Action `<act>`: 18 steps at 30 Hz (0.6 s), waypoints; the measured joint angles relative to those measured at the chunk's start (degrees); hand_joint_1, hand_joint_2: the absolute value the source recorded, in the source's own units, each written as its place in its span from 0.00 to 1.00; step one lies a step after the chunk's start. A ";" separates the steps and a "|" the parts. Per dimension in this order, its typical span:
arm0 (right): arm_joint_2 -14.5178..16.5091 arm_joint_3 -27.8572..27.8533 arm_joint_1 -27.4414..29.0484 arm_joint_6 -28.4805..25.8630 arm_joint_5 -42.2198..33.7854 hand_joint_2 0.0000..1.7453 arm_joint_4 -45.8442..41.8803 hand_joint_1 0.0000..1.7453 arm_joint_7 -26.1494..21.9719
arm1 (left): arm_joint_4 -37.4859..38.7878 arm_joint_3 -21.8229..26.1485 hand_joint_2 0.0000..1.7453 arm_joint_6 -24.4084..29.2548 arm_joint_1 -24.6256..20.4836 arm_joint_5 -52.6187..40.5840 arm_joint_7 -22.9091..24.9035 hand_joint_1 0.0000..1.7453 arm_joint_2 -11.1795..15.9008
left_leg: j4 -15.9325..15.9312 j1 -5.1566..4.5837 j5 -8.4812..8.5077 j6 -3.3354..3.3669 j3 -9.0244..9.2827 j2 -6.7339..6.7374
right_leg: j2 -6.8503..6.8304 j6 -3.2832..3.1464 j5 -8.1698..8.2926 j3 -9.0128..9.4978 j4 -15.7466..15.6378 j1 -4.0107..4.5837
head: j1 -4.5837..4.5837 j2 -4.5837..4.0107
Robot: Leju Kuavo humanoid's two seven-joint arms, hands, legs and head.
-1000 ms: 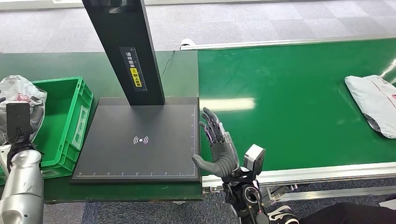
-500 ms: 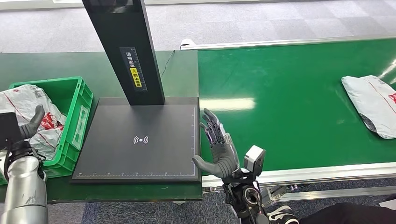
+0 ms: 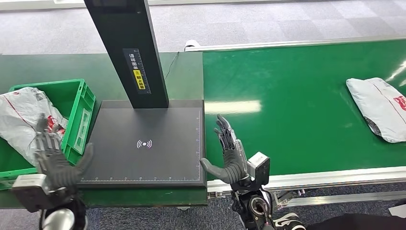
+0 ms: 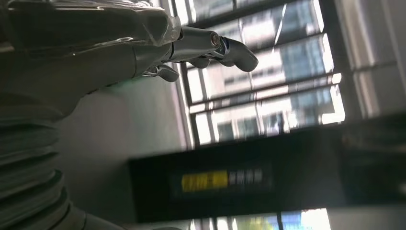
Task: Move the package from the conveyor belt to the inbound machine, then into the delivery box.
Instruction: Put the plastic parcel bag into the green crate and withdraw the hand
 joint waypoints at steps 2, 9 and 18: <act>0.43 0.10 -0.10 -2.93 1.64 1.00 0.26 0.00 0.00 | 0.52 -3.54 1.00 -2.75 2.17 0.48 0.45 0.00 -1.24 | 0.00 0.00 0.00 0.00 0.00 -0.01 | 0.00 0.00 0.00 0.00 0.00 0.00 | 0.00 0.01; 1.71 0.13 1.17 -4.93 1.15 1.00 -0.17 0.00 0.00 | 6.16 -8.05 1.00 -8.09 6.55 -2.07 1.30 0.00 -4.16 | -0.01 0.04 0.00 -0.02 0.00 -0.01 | 0.00 -0.01 -0.01 -0.02 0.01 0.06 | 0.00 0.00; 1.76 0.68 3.95 -4.71 0.53 1.00 -1.26 0.00 -0.78 | 7.09 -8.10 1.00 -10.81 8.97 -5.48 2.10 0.00 -5.80 | -0.01 0.05 -0.01 -0.02 -0.03 -0.02 | 0.00 0.00 -0.02 0.00 0.00 0.04 | 0.01 0.00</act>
